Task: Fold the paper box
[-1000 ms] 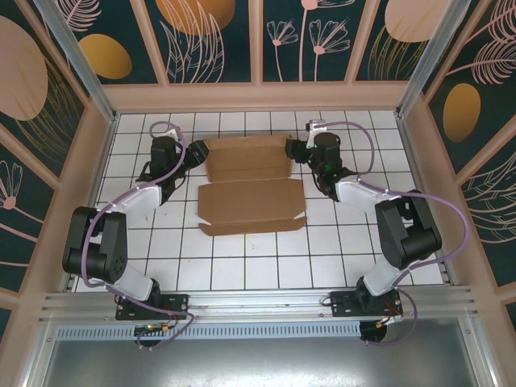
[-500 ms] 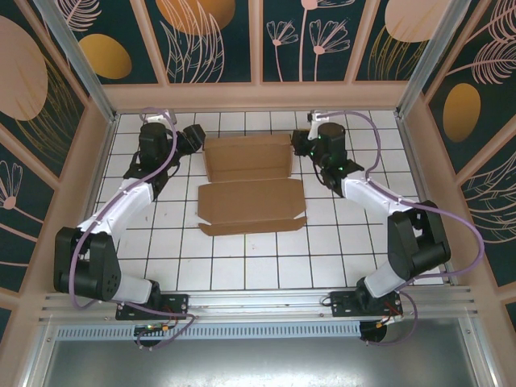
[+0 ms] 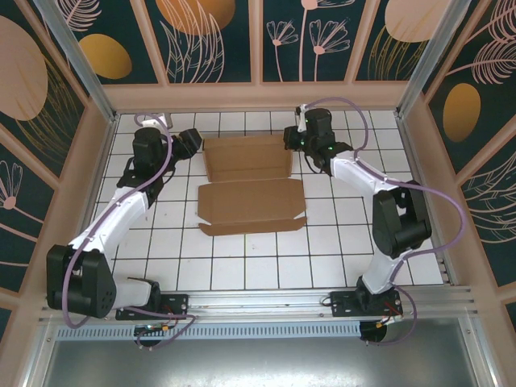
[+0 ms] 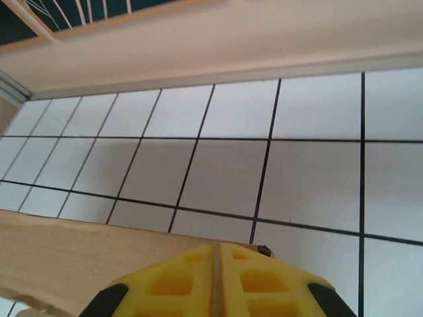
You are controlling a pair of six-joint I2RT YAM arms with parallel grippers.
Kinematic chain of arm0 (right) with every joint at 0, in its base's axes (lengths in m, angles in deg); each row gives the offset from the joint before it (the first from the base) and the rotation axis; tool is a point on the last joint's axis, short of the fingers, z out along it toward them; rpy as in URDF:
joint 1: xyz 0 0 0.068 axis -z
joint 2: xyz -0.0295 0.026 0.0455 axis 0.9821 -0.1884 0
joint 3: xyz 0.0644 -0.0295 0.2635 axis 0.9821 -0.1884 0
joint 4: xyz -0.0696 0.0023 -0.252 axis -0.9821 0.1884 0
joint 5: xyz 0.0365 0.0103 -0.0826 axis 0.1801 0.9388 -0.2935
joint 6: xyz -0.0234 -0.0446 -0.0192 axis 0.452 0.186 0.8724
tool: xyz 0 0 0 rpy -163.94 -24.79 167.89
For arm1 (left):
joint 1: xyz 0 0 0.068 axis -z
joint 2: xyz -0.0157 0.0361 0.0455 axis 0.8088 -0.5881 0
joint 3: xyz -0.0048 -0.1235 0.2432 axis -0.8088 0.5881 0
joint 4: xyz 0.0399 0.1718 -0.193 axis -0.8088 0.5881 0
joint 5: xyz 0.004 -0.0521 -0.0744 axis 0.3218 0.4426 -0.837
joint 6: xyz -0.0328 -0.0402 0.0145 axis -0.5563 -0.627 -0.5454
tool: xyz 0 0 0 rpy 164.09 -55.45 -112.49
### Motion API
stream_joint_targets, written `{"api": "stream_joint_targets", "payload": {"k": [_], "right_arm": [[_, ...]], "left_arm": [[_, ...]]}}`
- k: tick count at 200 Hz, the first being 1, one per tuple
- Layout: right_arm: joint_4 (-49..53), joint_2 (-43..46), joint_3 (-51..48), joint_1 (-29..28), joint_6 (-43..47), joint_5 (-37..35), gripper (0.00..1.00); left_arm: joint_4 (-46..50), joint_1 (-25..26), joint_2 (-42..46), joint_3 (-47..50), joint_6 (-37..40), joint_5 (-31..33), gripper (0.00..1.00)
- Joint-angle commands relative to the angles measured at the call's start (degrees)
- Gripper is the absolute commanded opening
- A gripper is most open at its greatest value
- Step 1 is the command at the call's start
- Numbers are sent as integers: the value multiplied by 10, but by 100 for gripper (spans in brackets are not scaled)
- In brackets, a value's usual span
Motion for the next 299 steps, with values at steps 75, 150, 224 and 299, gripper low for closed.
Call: {"api": "stream_joint_targets", "payload": {"k": [75, 150, 224, 299], "right_arm": [[159, -192, 244, 49, -46, -31, 14], [248, -295, 321, 138, -72, 23, 24], [93, -60, 127, 86, 63, 30, 29], [195, -122, 239, 34, 107, 90, 21]], "left_arm": [[38, -4, 60, -63, 16, 34, 59], [51, -4, 67, -90, 7, 21, 60], [3, -4, 38, -34, -17, 26, 60], [1, -3, 24, -19, -6, 30, 60]]}}
